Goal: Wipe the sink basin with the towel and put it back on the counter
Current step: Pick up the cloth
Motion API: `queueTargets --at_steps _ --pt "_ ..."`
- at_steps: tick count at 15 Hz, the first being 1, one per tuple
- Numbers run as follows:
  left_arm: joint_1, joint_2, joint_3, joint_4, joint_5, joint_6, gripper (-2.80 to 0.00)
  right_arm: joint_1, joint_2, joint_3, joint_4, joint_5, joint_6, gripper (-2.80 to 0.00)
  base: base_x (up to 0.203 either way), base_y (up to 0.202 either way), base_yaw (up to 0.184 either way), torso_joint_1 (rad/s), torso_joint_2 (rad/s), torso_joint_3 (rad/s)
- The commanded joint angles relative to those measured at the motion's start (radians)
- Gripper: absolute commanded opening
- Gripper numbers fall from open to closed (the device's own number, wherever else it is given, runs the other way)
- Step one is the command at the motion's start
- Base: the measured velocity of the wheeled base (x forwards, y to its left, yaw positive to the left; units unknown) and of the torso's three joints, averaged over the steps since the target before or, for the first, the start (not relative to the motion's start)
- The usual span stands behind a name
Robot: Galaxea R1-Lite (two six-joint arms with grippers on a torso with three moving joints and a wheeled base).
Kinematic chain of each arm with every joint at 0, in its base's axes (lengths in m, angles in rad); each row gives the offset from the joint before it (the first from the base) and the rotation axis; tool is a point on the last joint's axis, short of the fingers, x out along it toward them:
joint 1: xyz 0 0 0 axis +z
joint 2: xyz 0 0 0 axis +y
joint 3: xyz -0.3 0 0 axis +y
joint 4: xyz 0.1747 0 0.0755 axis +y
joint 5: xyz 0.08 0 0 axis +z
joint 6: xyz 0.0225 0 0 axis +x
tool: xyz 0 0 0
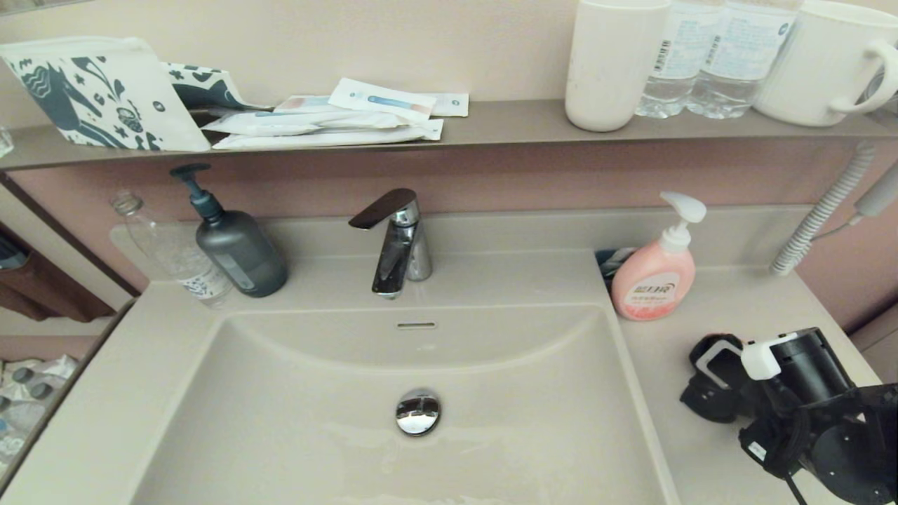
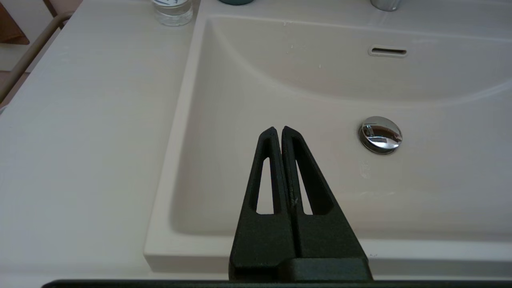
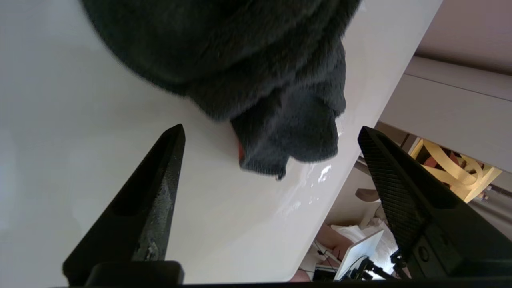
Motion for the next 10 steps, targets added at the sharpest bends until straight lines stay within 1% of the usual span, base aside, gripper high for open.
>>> queueTargets --at_steps 1,6,8,10 --pt "0.000 0.001 0.000 0.000 0.000 -0.001 -2.80 -0.013 0.035 -0.016 -0.003 -0.004 -0.004 0.00 0.000 0.000 0.000 0.000 0.00 0.000" --pt "0.000 0.001 0.000 0.000 0.002 -0.001 -2.80 -0.076 0.086 -0.106 -0.005 0.008 -0.014 0.00 0.000 0.000 0.000 0.000 0.00 0.000" --pt "0.000 0.001 -0.001 0.000 0.000 -0.001 -2.80 -0.103 0.104 -0.153 -0.004 0.045 -0.014 0.00 0.000 0.000 0.000 0.000 0.00 0.000" --pt "0.000 0.001 0.000 0.000 0.001 -0.001 -2.80 -0.123 0.139 -0.174 -0.004 0.081 -0.006 0.00 0.000 0.000 0.000 0.000 0.00 0.000"
